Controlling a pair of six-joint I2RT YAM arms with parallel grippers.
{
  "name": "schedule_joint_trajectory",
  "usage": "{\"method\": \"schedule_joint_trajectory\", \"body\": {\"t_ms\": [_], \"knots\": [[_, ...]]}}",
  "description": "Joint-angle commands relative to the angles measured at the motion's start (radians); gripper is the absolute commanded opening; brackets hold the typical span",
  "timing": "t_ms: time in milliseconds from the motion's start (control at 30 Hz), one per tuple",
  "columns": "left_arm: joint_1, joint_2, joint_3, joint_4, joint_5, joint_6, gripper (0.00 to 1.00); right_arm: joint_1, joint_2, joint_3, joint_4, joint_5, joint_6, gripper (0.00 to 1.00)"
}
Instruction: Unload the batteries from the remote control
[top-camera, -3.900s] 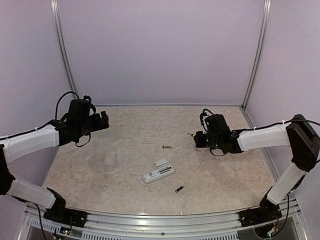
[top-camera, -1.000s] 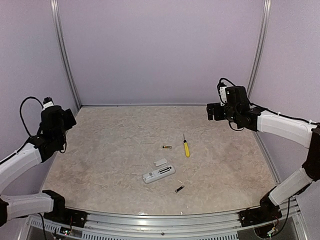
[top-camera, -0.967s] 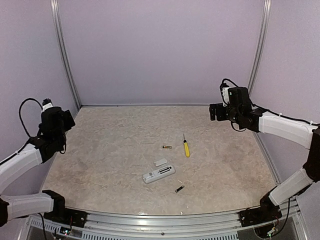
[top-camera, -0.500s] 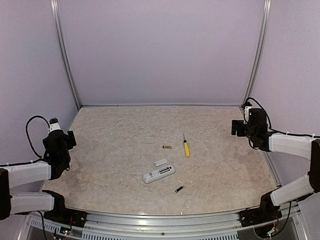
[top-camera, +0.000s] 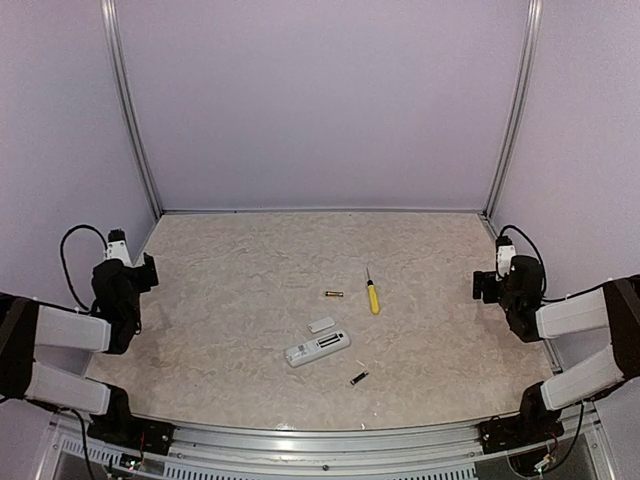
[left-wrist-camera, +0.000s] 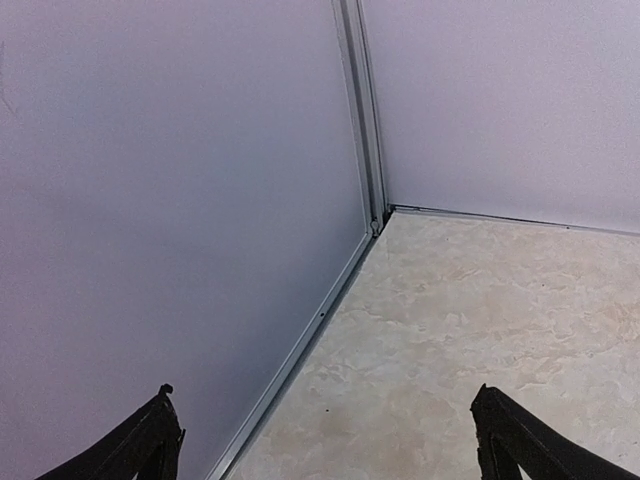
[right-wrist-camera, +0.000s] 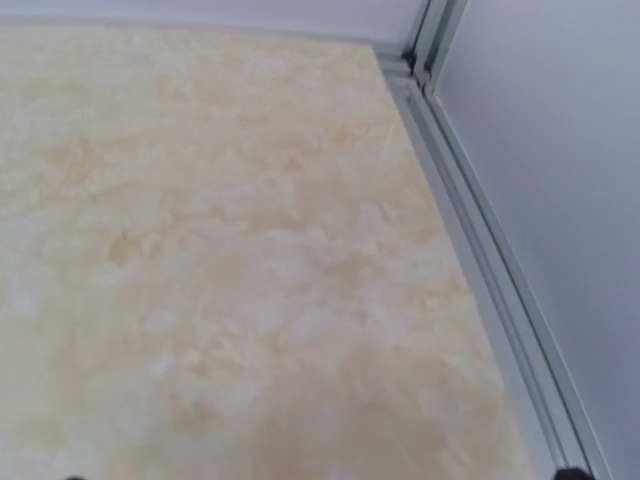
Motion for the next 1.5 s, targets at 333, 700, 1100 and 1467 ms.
{"method": "schedule_joint_trajectory", "body": {"t_ms": [333,700,1100,1467], "knots": [[0.104,0.190,-0.006,0.260,0.220,-0.040,0.99,-0.073,0.265,-0.046,0.560,-0.284,0.035,1.00],[0.147,0.189,0.055,0.132,0.240,-0.089,0.99,-0.072,0.258,0.000,0.448,-0.222,0.063,1.00],[0.146,0.187,0.054,0.133,0.240,-0.091,0.99,-0.073,0.260,0.000,0.455,-0.222,0.062,1.00],[0.147,0.188,0.055,0.133,0.243,-0.090,0.99,-0.073,0.259,-0.001,0.454,-0.226,0.061,1.00]]}}
